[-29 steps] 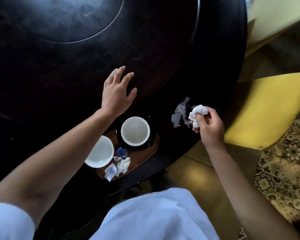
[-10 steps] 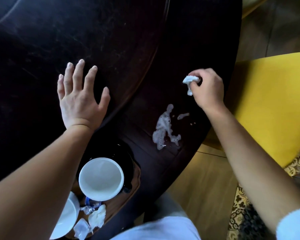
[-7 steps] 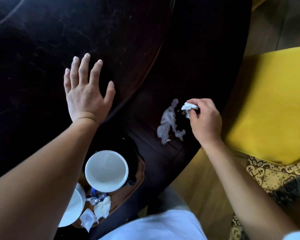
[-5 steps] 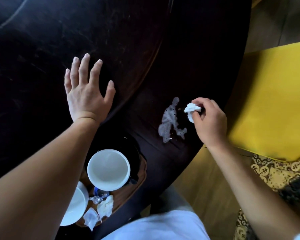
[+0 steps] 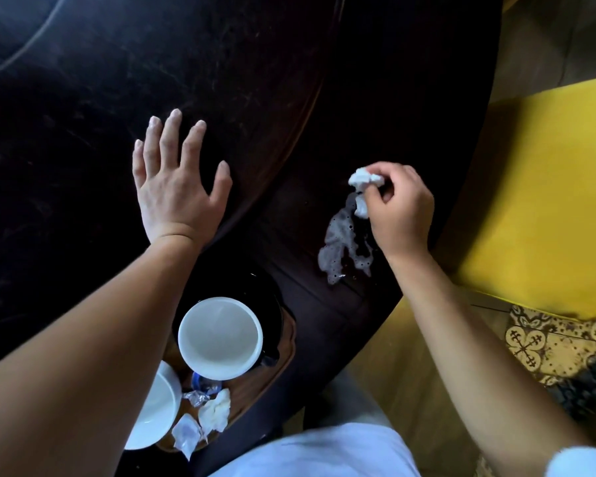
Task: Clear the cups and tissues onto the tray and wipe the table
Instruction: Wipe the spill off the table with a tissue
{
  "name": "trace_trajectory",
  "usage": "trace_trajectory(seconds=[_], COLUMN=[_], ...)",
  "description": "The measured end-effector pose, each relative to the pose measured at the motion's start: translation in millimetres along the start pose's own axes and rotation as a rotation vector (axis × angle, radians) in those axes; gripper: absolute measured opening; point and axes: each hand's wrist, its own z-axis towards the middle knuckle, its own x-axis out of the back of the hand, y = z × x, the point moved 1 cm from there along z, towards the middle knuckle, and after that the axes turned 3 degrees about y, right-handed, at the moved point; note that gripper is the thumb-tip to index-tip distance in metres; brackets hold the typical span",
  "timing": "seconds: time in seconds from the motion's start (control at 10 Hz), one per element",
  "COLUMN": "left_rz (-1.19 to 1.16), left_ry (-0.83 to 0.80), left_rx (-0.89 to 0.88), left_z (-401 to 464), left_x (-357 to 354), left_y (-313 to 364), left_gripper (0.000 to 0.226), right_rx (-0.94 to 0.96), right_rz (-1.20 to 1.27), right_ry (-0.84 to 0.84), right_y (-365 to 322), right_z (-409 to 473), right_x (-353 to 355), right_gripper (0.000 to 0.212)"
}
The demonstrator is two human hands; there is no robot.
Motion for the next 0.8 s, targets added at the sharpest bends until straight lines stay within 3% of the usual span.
trace_trajectory(seconds=[0.3, 0.6, 0.8], left_rz=[-0.007, -0.003, -0.003], left_ry=[-0.004, -0.008, -0.002], left_rx=[0.002, -0.002, -0.005], left_z=[0, 0, 0], left_x=[1, 1, 0], left_y=[1, 0, -1], left_gripper=[0.063, 0.064, 0.063], right_rx=[0.033, 0.242, 0.255], right_rz=[-0.034, -0.039, -0.17], right_ry=[-0.235, -0.292, -0.182], right_y=[-2, 1, 9], right_z=[-39, -115, -63], right_x=[5, 14, 10], right_gripper=[0.026, 0.031, 0.024])
